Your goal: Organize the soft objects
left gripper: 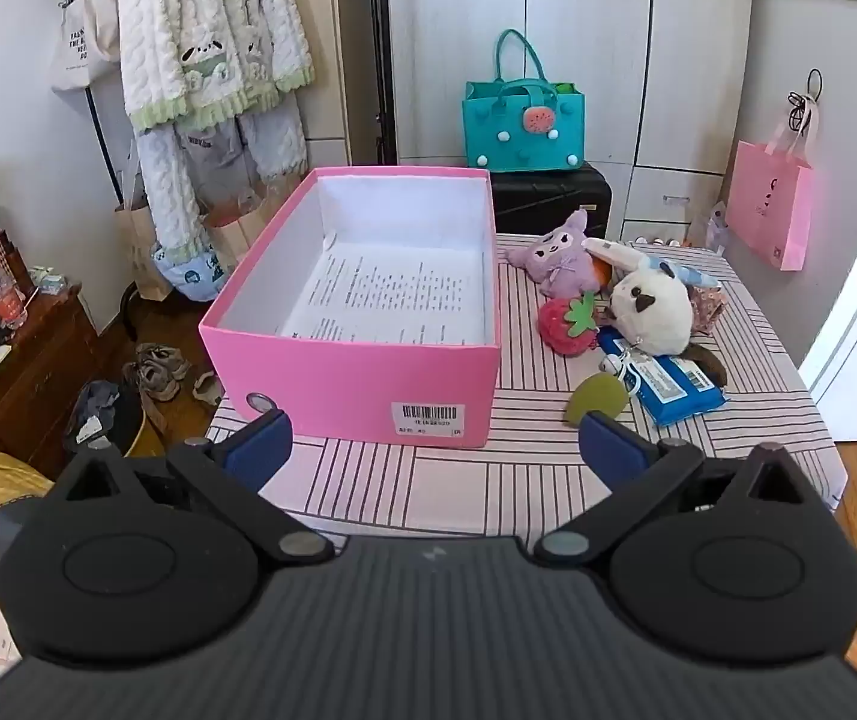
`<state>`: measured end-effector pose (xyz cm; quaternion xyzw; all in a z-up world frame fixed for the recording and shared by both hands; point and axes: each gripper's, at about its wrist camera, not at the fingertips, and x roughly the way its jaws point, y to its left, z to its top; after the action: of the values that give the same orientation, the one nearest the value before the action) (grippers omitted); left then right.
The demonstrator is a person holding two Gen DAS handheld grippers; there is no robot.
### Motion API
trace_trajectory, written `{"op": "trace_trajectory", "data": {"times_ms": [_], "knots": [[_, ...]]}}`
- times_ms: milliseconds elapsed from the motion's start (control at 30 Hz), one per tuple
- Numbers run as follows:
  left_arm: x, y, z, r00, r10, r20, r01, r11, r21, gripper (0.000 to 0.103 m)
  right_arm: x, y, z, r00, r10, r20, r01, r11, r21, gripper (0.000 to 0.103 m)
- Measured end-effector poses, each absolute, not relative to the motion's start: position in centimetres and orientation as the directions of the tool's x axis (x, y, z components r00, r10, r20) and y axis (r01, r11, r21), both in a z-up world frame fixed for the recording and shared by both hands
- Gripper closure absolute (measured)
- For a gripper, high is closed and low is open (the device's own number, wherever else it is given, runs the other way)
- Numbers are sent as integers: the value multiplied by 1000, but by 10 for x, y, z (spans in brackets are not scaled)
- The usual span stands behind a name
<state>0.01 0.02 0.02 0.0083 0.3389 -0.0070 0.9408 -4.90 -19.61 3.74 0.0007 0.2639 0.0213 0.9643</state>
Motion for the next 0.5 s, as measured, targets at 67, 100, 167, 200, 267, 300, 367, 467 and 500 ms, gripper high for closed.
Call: {"op": "trace_trajectory", "data": {"times_ms": [67, 100, 167, 200, 267, 300, 367, 467, 500], "knots": [[0, 1, 0, 773, -12, -634, 19, 1000, 4, 0, -49, -195, 36, 864, 42, -502, -42, 999, 11, 0], [0, 1, 0, 773, -12, -634, 20, 1000, 6, 0, -49, -195, 36, 868, 36, -496, -39, 999, 4, 0], [1, 0, 0, 773, -7, -635, 18, 1000, 11, 0, -49, -194, 35, 867, 40, -497, -43, 999, 6, 0], [1, 1, 0, 773, -7, -634, 18, 1000, 11, 0, -50, -193, 34, 866, 43, -499, -45, 999, 8, 0], [1, 0, 0, 772, -5, -636, 19, 1000, 14, 0, -49, -193, 34, 864, 44, -502, -48, 999, 6, 0], [0, 2, -2, 772, -4, -635, 19, 1000, 16, 0, -49, -193, 35, 864, 44, -502, -49, 999, 4, 0], [1, 2, -2, 770, -3, -637, 18, 1000, 17, 0, -53, -193, 33, 864, 45, -502, -51, 999, 3, 0], [2, 3, -3, 770, -3, -638, 18, 1000, 17, 0, -52, -192, 35, 863, 44, -503, -54, 999, -6, 0], [2, 3, -3, 770, -2, -638, 18, 1000, 17, 0, -50, -191, 33, 862, 42, -505, -56, 998, -13, 0]]}}
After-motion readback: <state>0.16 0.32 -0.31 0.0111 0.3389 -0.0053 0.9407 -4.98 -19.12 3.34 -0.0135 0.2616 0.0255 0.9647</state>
